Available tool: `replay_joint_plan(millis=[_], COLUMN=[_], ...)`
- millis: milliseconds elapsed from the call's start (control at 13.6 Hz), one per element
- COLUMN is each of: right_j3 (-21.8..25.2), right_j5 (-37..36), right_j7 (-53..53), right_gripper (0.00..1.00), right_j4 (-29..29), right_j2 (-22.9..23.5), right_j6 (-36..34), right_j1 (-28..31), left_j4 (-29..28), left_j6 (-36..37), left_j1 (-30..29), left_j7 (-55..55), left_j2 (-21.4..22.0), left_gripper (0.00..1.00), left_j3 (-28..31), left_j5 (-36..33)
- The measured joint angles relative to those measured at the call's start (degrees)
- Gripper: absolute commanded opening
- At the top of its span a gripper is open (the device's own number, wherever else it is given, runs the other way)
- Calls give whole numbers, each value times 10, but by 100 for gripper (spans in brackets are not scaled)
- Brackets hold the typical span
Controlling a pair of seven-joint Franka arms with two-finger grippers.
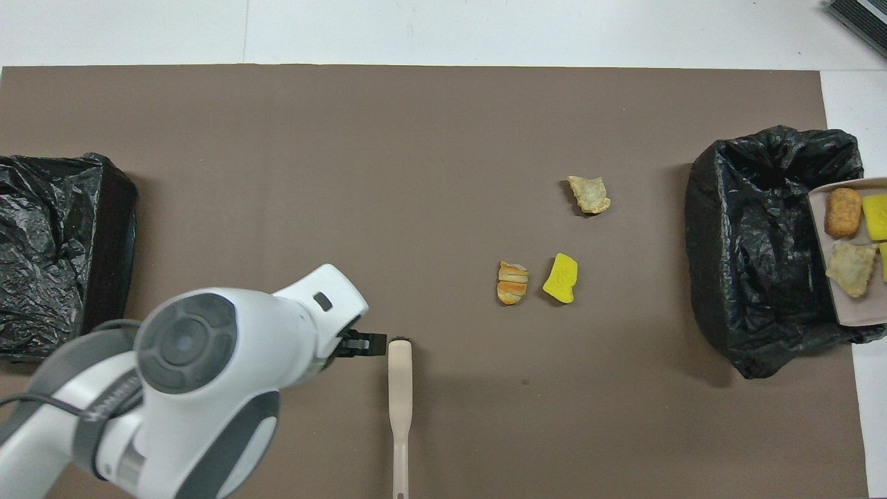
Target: Sweep and dump trash in bin
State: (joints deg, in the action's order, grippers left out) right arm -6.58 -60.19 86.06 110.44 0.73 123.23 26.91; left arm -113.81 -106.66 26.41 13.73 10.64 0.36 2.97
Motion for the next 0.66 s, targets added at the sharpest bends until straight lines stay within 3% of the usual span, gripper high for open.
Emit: replay_joint_plan(millis=[442,663], right_j3=[-2,-4], right_j5=[-4,89], right_j7=[24,23], right_gripper=[0,0], right_j4=[2,9], right_j2=[-48,-47], right_j6=[4,4], right_j1=[16,-18], left_j4=[186,251], left_j6=[150,199], left_j1=[-136,-172], left_j7=[-173,-220], left_j2=[-15,-44], left_gripper=[100,100], left_j3=[2,3], left_j5=[-13,-13])
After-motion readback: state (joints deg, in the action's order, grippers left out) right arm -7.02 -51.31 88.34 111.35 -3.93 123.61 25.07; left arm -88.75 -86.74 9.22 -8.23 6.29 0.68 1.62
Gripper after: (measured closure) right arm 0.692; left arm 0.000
